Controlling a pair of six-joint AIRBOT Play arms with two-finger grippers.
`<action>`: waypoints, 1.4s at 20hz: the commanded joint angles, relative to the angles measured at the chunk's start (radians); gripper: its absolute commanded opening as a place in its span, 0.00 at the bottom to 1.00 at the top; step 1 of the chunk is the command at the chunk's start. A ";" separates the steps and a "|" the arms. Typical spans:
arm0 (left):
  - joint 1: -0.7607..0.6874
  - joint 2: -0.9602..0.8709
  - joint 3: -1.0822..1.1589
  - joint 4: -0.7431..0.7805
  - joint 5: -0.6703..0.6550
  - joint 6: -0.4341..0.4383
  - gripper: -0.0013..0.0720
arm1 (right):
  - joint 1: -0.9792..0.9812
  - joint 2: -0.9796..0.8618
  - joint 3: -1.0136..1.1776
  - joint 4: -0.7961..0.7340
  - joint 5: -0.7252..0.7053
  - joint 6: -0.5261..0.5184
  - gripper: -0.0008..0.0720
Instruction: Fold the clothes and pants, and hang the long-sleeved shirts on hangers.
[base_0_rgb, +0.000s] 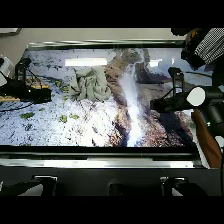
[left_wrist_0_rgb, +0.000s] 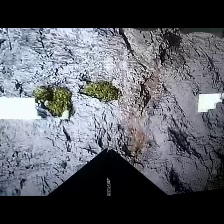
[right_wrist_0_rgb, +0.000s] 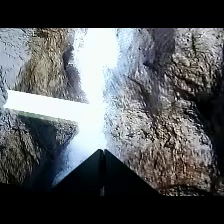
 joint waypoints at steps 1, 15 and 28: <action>0.000 0.001 0.000 0.000 0.000 0.000 0.04 | 0.001 0.001 0.001 0.000 0.000 0.000 0.07; 0.000 0.001 0.000 0.000 0.000 0.000 0.04 | 0.001 0.001 0.001 0.000 0.000 0.000 0.07; -0.001 -0.017 0.000 0.000 0.143 0.002 0.04 | 0.001 0.001 0.001 0.001 0.000 0.000 0.07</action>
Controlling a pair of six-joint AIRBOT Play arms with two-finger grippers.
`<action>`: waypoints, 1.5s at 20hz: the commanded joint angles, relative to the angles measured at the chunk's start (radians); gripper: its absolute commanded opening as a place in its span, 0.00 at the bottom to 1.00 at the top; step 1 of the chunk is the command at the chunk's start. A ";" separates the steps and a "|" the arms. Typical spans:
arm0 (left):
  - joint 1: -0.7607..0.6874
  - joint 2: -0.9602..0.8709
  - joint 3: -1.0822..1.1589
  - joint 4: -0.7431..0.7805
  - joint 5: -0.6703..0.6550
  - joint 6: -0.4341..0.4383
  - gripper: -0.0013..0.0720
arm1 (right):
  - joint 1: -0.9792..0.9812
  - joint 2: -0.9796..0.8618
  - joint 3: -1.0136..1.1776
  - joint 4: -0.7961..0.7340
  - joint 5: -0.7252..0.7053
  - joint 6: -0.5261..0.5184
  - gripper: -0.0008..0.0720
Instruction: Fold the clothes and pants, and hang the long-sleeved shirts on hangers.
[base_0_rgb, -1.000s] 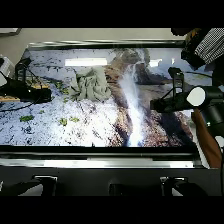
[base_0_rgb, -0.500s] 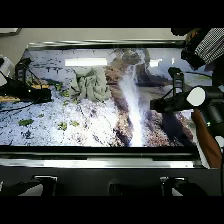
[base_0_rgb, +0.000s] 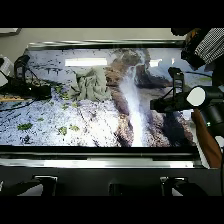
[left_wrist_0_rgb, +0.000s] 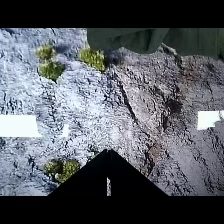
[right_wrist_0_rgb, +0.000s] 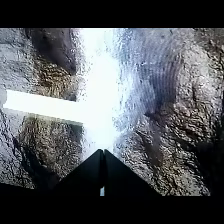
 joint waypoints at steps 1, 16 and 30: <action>-0.004 -0.013 0.000 -0.001 0.051 -0.004 0.05 | 0.001 0.001 0.001 0.000 0.003 0.001 0.07; -0.125 -0.680 0.357 -0.053 0.296 -0.102 0.91 | 0.001 0.001 0.001 0.027 0.042 0.035 0.07; -0.429 -0.270 0.047 -0.407 -0.229 -0.038 0.04 | 0.001 0.164 -0.001 -0.058 0.309 -0.077 0.06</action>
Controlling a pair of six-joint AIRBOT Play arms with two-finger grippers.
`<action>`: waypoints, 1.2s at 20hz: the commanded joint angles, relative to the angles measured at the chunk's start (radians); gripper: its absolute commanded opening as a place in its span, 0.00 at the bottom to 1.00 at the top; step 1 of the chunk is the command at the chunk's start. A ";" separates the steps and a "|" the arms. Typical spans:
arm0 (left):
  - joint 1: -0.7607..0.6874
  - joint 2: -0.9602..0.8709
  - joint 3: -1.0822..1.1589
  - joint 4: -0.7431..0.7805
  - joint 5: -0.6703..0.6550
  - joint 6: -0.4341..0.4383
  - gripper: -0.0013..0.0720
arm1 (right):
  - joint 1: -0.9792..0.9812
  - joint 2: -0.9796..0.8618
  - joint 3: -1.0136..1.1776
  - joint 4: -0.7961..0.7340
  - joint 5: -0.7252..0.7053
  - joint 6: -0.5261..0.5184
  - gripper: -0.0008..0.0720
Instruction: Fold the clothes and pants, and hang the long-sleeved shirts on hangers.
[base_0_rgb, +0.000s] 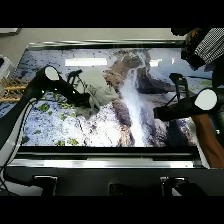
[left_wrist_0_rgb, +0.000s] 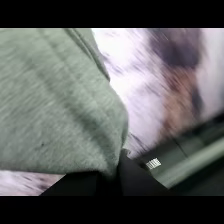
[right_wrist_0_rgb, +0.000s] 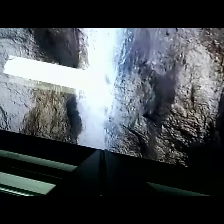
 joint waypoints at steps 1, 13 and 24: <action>-0.183 0.121 -0.182 -0.088 0.008 -0.070 0.04 | 0.001 0.084 -0.007 -0.054 0.096 -0.068 0.06; -0.182 0.311 -0.301 -0.031 0.180 -0.064 0.78 | -0.060 0.093 -0.216 0.269 -0.263 0.287 0.52; 0.247 0.523 -0.302 0.042 0.179 -0.026 0.77 | 0.095 -0.469 -0.234 0.819 -0.296 -0.205 0.77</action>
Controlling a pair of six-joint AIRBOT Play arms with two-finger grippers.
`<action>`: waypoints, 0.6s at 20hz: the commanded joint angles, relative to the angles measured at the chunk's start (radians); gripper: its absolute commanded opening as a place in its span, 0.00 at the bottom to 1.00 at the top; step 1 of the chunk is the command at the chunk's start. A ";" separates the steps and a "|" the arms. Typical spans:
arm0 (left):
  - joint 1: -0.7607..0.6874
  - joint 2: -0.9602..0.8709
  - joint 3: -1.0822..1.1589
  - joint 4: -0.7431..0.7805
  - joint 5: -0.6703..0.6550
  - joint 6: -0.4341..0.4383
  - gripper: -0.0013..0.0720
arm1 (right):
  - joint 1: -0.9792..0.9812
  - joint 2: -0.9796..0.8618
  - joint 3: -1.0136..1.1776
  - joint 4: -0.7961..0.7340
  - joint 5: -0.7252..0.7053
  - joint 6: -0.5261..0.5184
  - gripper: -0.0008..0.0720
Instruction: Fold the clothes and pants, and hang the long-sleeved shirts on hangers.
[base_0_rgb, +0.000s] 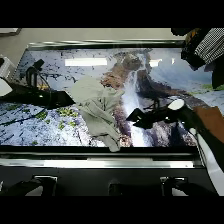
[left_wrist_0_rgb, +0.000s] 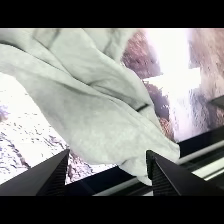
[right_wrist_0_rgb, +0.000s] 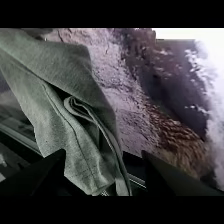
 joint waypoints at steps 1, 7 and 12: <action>0.083 0.014 0.000 0.008 0.003 0.005 0.77 | 0.146 -0.128 -0.003 0.097 -0.025 -0.083 0.77; 0.161 -0.010 -0.005 0.008 0.007 0.005 0.77 | 0.267 -0.142 -0.003 0.041 -0.020 -0.006 0.75; 0.172 -0.085 -0.005 0.008 0.013 0.040 0.77 | 0.279 -0.131 -0.002 0.026 -0.007 0.006 0.06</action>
